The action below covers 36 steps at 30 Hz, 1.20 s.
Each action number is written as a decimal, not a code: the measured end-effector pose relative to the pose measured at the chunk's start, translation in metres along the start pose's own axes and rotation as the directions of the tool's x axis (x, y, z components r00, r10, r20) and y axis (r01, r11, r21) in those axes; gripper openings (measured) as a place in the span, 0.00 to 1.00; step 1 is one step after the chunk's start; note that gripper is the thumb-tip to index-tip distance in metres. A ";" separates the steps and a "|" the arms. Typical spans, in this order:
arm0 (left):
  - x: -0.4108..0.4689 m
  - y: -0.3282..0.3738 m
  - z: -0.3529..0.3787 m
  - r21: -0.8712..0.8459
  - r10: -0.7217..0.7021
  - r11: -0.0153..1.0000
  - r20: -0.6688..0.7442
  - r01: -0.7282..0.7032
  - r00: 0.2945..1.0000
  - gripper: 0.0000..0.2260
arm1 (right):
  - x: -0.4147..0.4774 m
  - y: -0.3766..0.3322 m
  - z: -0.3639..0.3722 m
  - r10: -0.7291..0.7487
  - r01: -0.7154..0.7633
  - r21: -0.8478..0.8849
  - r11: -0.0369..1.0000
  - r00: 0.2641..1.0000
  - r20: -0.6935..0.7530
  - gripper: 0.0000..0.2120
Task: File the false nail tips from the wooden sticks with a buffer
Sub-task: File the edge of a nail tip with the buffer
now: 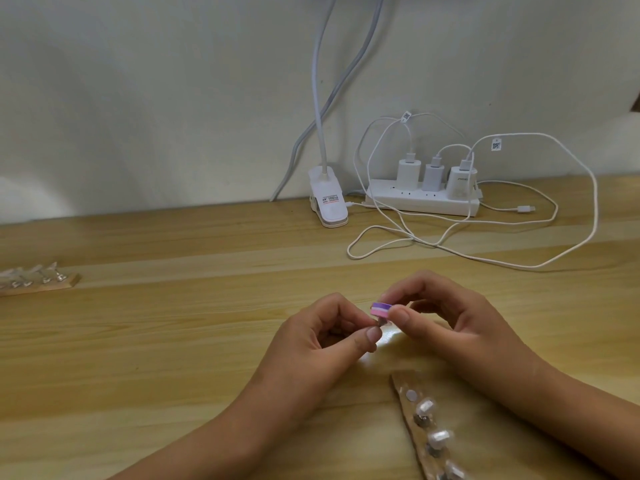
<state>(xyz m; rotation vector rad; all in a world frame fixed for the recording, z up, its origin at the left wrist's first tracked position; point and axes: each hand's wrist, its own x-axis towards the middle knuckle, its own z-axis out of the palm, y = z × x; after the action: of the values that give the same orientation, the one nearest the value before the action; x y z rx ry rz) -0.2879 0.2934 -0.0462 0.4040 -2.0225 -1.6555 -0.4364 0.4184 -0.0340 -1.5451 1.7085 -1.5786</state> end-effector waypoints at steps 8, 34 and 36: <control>-0.001 0.001 -0.001 0.010 0.002 1.000 0.005 -0.002 1.000 0.04 | -0.001 0.002 -0.002 -0.055 0.053 -0.069 0.996 0.998 -0.019 0.11; -0.001 0.000 -0.001 0.024 0.013 1.000 -0.002 -0.013 1.000 0.03 | 0.001 0.008 0.000 -0.206 0.196 -0.221 0.955 0.978 -0.027 0.12; -0.001 0.000 -0.001 0.027 0.014 1.000 -0.001 -0.014 1.000 0.04 | 0.001 0.007 0.000 -0.208 0.194 -0.237 0.952 0.977 -0.037 0.12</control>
<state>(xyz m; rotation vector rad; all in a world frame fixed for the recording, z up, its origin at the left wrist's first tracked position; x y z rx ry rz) -0.2863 0.2930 -0.0467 0.3994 -2.0448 -1.6207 -0.4398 0.4157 -0.0395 -1.8539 1.8770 -1.5819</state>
